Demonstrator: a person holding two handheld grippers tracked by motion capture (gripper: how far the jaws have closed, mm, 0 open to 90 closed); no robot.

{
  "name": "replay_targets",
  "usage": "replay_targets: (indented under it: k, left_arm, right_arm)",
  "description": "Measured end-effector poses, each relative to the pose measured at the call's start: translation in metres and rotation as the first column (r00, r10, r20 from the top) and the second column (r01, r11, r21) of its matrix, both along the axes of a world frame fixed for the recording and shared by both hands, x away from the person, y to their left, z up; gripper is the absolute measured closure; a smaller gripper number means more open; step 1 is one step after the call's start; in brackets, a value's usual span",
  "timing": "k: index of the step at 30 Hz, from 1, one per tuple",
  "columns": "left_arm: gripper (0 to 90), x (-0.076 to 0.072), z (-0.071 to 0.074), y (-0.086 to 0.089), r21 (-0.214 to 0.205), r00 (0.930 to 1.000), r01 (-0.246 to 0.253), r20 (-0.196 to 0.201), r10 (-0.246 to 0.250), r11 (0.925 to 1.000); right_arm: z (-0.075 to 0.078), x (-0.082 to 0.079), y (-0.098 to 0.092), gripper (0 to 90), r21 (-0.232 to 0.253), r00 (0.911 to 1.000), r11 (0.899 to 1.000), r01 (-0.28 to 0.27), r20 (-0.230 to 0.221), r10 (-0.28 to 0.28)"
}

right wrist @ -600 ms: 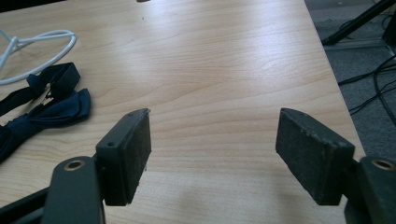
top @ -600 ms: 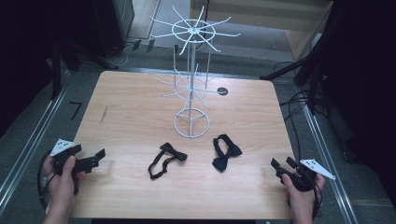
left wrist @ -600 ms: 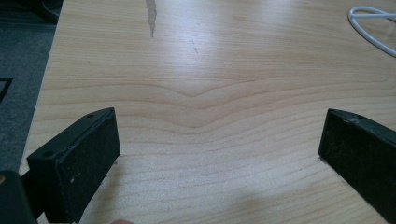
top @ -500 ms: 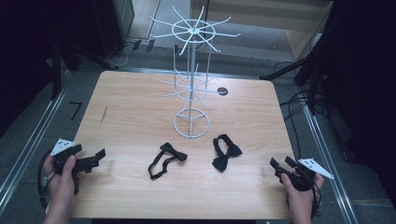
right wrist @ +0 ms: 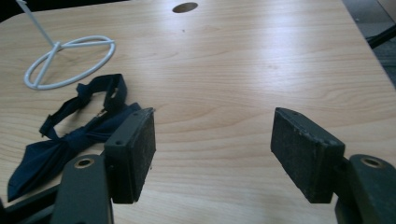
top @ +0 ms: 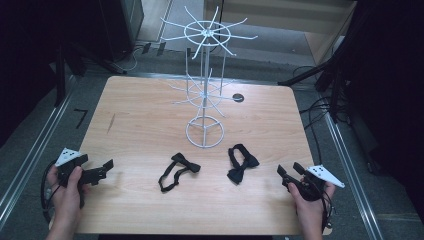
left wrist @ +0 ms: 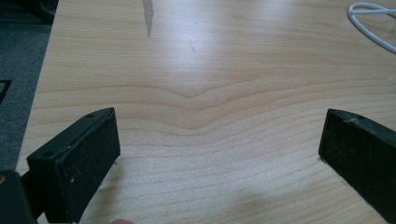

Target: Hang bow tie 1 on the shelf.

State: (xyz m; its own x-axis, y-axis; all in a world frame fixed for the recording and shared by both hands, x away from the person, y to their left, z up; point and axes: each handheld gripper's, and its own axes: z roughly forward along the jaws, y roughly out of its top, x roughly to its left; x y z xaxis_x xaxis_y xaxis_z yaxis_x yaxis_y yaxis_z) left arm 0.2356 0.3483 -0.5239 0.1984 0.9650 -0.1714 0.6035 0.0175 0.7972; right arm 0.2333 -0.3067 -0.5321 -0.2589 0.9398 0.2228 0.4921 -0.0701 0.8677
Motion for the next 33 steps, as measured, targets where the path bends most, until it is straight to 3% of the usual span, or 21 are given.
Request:
replay_targets:
  k: [21, 25, 33]
  left_arm:
    - [0.0, 0.001, 0.000, -0.001, 0.006, 1.0000, 0.007, -0.003, -0.007, 1.0000]
    - [0.0, 0.001, 0.000, -0.001, 0.010, 0.9999, 0.010, -0.004, -0.010, 0.9999]
    - [0.0, 0.002, 0.000, -0.001, 0.013, 0.9999, 0.014, -0.009, -0.013, 0.9998]
  right_arm:
    - [0.000, 0.012, 0.034, 32.5, -0.004, 0.9987, 0.999, -0.051, -0.005, 0.051]
    - [0.000, 0.014, 0.037, 35.0, 0.004, 0.9983, 0.998, -0.058, -0.003, 0.058]
    - [0.003, 0.020, 0.051, 45.5, 0.000, 0.9913, 0.991, -0.131, 0.002, 0.131]
